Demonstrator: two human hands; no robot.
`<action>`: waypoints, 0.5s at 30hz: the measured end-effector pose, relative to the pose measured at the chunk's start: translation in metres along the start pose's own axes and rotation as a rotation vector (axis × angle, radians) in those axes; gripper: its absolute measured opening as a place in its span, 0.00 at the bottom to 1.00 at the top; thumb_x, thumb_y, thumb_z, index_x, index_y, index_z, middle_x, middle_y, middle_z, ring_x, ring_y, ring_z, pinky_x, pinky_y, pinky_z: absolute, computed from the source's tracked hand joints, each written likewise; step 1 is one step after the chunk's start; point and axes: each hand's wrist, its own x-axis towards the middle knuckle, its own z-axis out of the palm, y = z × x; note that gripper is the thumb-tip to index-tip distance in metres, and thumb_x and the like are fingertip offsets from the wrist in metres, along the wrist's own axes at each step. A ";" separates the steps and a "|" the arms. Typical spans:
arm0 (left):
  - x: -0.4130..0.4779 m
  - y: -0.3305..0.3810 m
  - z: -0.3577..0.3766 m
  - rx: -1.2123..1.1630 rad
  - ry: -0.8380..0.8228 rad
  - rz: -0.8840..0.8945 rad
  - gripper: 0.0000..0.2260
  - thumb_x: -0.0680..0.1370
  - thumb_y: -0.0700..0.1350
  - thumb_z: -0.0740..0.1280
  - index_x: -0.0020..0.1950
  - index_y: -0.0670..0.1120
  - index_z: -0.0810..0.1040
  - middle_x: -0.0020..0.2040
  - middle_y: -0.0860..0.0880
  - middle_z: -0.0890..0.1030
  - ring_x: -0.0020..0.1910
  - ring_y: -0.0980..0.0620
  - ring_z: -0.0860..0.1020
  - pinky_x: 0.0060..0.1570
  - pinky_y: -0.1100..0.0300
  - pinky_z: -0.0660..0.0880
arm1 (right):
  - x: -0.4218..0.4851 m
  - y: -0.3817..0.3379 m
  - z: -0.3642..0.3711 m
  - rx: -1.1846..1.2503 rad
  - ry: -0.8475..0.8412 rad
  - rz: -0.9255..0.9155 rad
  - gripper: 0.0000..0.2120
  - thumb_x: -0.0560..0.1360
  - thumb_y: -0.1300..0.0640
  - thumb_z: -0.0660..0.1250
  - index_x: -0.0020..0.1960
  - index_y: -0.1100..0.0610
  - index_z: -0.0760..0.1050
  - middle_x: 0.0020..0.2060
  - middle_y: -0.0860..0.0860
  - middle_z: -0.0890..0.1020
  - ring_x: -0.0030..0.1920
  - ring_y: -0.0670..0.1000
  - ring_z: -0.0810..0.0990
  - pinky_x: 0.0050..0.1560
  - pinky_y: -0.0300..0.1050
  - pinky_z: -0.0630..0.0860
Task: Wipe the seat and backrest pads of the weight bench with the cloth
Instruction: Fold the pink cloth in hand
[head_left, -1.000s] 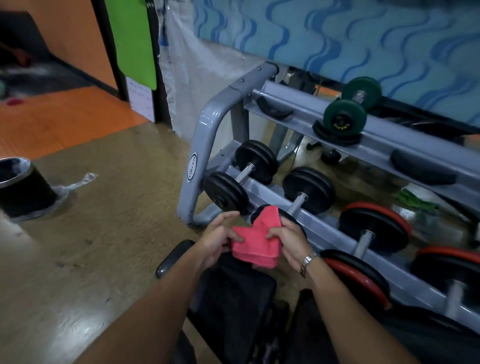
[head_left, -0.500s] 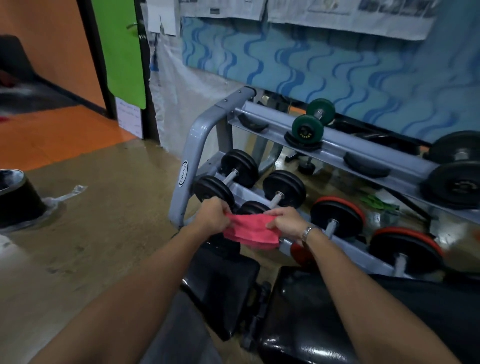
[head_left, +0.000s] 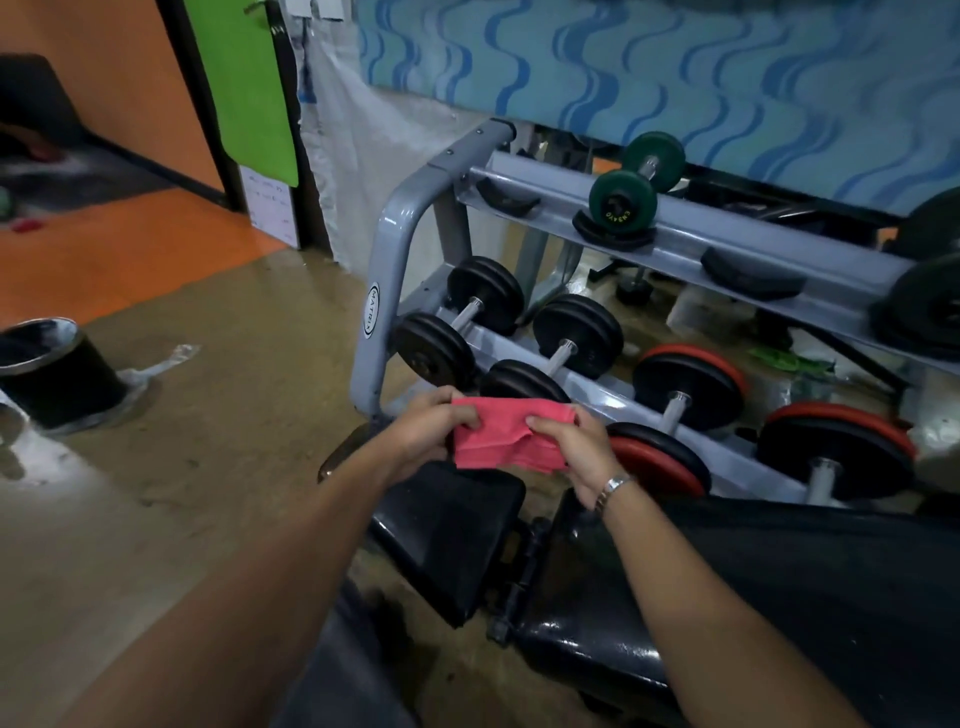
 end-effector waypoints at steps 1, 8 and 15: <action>0.002 -0.005 0.002 -0.042 -0.024 -0.002 0.13 0.70 0.38 0.72 0.52 0.46 0.74 0.49 0.42 0.79 0.50 0.44 0.79 0.45 0.51 0.80 | 0.004 0.009 0.005 0.113 0.069 0.014 0.22 0.68 0.58 0.80 0.58 0.54 0.76 0.52 0.55 0.86 0.51 0.56 0.86 0.54 0.60 0.83; 0.012 -0.063 0.020 0.145 0.173 0.147 0.12 0.69 0.34 0.72 0.39 0.51 0.74 0.34 0.46 0.81 0.32 0.49 0.78 0.32 0.56 0.77 | 0.009 0.059 0.047 0.466 0.225 0.374 0.18 0.76 0.47 0.73 0.60 0.56 0.76 0.55 0.61 0.83 0.55 0.63 0.83 0.39 0.58 0.83; 0.018 -0.106 0.022 0.278 0.157 0.266 0.11 0.68 0.30 0.66 0.42 0.45 0.77 0.41 0.49 0.84 0.42 0.54 0.82 0.47 0.55 0.78 | 0.042 0.061 0.097 0.384 -0.072 0.505 0.11 0.81 0.51 0.64 0.41 0.54 0.77 0.26 0.49 0.79 0.28 0.48 0.78 0.31 0.41 0.75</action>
